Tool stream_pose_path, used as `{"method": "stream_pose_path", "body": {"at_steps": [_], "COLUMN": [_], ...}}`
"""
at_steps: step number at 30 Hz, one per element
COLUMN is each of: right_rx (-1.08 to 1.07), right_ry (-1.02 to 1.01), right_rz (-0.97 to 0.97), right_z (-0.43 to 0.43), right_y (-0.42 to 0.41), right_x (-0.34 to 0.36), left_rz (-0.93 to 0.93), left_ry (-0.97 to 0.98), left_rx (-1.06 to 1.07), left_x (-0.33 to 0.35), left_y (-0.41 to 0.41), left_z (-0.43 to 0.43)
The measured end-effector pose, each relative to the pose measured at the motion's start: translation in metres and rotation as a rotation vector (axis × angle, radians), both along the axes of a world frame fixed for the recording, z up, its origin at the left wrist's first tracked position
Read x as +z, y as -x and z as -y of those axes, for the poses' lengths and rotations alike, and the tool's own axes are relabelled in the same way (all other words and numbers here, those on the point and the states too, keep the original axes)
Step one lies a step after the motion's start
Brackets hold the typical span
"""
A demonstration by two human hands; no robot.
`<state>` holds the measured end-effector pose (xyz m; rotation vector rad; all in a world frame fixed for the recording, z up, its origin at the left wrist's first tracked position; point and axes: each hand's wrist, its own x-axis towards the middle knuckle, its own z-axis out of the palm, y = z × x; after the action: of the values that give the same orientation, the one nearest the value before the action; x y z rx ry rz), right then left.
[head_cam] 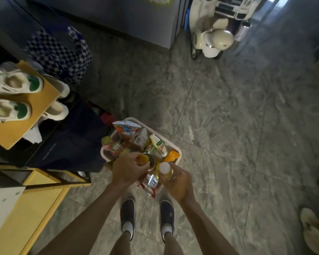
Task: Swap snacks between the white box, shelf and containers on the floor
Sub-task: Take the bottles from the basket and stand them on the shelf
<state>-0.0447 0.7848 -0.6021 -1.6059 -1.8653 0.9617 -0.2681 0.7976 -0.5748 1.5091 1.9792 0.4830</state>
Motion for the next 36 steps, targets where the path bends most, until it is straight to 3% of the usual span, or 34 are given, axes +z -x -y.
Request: {"method": "stream_pose_path", "body": {"at_steps": [10,17,21,24,29,36], "right_rx": [0.047,0.318,0.360,0.481,0.720,0.949], "right_ry": [-0.059,-0.114,-0.312,-0.375,-0.426,-0.249], "right_rz": [-0.016,-0.073,-0.057,-0.061,-0.330,-0.380], "right_z": [-0.020,-0.026,-0.017,-0.001,0.050,0.168], "right_y": [0.030,0.079,0.134,0.185,0.279,0.401], "right_x": [0.143,0.222,0.238,0.246,0.269,0.286], "left_rz": [-0.035,-0.095,-0.097,-0.098,-0.149,-0.108], "left_ry": [-0.196,-0.314,-0.331,-0.372,-0.342,-0.237], "left_rx": [0.184,0.423,0.588,0.725,0.868,1.080], "left_x": [0.116,0.212,0.252,0.267,0.284,0.282], "left_y": [0.040,0.084,0.114,0.141,0.189,0.260], "left_z": [0.047,0.102,0.155,0.213,0.313,0.452]}}
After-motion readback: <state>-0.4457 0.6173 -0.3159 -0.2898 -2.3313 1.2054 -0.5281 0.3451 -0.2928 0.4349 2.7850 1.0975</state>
